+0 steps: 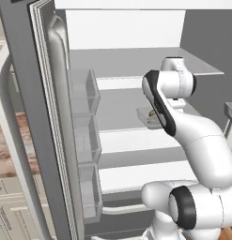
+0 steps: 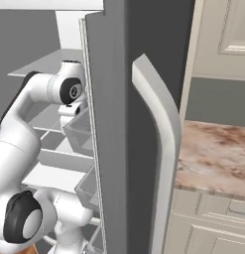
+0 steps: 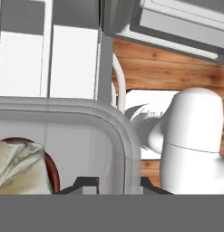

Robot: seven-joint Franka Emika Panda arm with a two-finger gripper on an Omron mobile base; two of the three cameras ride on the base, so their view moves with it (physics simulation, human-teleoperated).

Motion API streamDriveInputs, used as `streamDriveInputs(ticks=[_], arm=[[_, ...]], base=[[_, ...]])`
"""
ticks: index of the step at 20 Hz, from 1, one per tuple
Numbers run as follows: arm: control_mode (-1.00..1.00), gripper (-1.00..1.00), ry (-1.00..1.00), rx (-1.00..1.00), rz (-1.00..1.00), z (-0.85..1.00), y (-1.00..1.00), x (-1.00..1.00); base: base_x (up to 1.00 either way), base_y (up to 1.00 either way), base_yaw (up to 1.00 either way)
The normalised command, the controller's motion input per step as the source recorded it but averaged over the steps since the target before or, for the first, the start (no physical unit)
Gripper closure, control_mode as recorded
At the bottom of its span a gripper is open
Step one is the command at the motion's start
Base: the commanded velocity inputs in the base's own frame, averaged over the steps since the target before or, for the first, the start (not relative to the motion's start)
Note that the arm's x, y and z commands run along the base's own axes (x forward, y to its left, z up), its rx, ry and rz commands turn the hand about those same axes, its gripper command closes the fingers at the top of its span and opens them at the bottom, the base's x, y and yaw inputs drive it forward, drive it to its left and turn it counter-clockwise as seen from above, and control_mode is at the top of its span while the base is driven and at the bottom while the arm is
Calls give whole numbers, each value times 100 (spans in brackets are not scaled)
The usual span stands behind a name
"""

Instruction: Place two dumplings into each of the tupperware containers and then place the containers in the fridge.

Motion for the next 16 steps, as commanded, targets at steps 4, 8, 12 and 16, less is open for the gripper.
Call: streamDriveInputs(ticks=[4,8,12,16], arm=[[100,100,0,0,0,0,0,0],[-100,100,0,0,0,0,0,0],[-100,100,-25,0,0,-35,0,2],[-100,100,-49,9,2,-32,-9,10]], base=[[25,0,0],[2,0,0],[0,0,0],[0,0,0]])
